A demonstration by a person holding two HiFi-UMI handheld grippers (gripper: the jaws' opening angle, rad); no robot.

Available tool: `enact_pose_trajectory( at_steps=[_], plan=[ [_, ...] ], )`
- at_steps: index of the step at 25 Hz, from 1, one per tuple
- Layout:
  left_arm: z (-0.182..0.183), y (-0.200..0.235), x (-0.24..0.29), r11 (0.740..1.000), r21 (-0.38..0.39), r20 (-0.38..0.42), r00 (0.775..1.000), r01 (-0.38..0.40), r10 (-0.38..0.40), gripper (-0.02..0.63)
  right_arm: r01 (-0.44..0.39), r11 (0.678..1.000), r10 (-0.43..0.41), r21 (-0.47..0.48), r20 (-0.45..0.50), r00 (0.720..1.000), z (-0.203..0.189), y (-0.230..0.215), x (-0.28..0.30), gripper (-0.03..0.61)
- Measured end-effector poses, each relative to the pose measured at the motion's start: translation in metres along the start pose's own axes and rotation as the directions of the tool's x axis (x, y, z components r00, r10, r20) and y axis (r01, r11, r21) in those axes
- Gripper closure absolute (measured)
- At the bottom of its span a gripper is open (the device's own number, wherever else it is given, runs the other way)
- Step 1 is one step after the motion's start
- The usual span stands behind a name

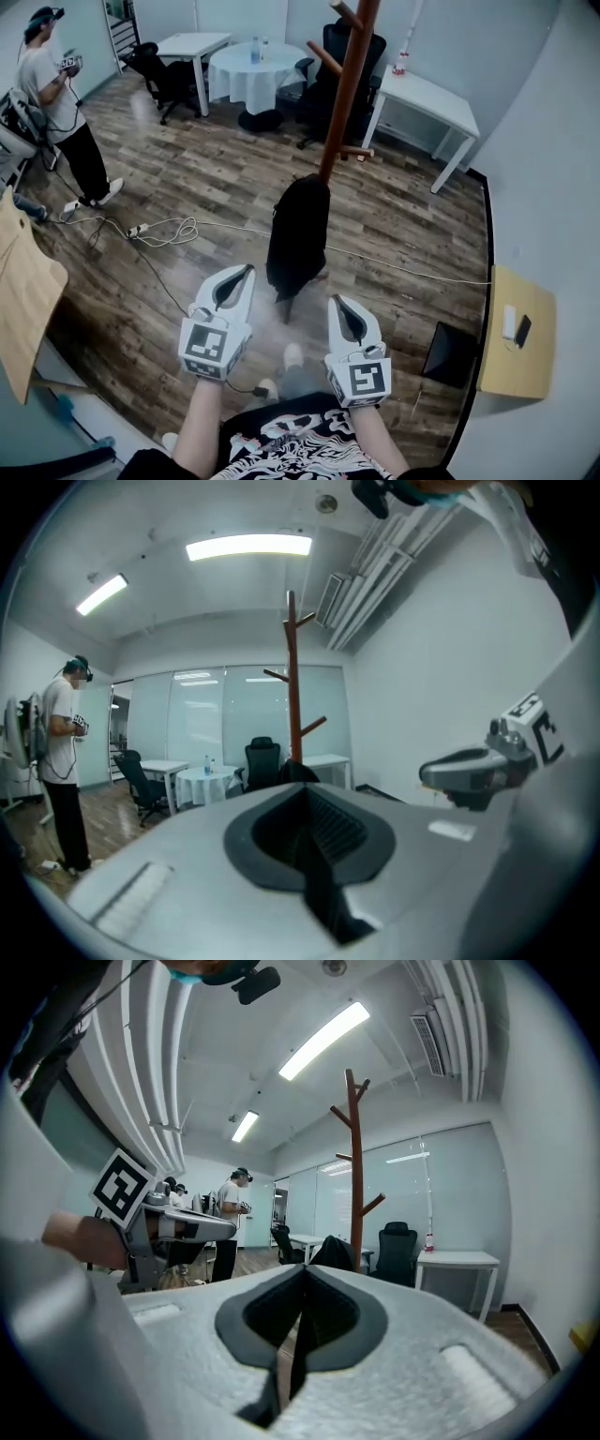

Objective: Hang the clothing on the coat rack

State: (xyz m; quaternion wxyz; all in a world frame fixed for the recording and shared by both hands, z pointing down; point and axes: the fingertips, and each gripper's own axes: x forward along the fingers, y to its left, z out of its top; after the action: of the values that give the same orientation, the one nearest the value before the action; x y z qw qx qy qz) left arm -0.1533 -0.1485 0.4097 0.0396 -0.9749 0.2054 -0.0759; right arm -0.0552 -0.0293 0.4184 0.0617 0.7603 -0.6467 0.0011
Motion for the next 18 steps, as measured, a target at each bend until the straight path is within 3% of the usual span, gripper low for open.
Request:
enact_pose_trajectory(
  at_steps=[12, 18],
  plan=[
    [0.029, -0.051, -0.043, 0.989, -0.01, 0.032, 0.989, -0.145, 0.146, 0.624, -0.068, 0.997, 0.07, -0.036, 0.048, 0.996, 0.014, -0.027, -0.056, 0.58],
    [0.024, -0.086, -0.04, 0.991, -0.003, -0.008, 0.99, -0.137, 0.137, 0.624, -0.078, 0.996, 0.08, -0.035, 0.042, 0.996, 0.015, -0.042, -0.077, 0.58]
  ],
)
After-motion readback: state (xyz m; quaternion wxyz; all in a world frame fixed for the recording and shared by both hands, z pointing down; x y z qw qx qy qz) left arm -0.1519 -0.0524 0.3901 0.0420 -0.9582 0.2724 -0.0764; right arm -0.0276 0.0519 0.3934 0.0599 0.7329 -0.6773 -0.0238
